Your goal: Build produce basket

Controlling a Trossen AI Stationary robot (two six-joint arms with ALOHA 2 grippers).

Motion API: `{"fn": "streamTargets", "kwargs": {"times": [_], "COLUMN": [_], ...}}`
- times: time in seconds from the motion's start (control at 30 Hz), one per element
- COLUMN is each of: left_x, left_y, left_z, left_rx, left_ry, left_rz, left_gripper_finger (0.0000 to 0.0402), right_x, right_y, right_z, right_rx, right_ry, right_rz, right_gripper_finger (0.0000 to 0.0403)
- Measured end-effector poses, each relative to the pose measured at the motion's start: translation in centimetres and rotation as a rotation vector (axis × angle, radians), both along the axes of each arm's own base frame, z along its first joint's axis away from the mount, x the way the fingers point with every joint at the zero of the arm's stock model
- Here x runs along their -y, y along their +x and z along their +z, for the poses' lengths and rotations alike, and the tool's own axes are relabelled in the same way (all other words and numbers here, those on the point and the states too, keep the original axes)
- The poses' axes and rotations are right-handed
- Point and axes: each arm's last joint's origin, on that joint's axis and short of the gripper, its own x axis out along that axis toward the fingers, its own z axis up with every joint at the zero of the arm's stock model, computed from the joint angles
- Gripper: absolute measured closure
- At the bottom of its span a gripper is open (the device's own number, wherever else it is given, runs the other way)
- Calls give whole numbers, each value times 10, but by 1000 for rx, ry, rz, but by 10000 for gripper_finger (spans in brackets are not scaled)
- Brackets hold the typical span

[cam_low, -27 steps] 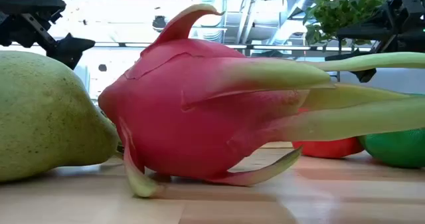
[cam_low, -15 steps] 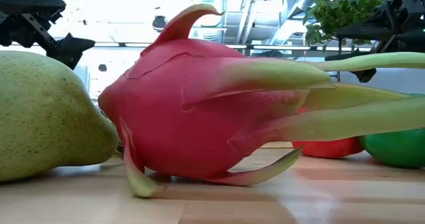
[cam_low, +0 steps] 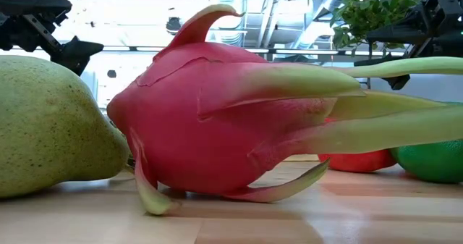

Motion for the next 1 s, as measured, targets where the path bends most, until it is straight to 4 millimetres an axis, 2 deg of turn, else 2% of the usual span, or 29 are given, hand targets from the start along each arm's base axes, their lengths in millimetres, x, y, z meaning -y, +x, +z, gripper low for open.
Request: {"fn": "streamTargets", "kwargs": {"times": [0.63,0.77,1.0], "left_x": [0,-2,-5], "left_y": [0,0,0], "left_z": [0,1,1], "left_rx": [0,14,4], "left_ry": [0,35,-131], "left_rz": [0,82,170], "left_gripper_finger": [77,77,77], "right_x": [0,0,0], "right_y": [0,0,0], "right_z": [0,0,0], "right_rx": [0,0,0], "right_ry": [0,0,0], "right_rz": [-1,0,0], "right_gripper_finger": [29,29,29]}}
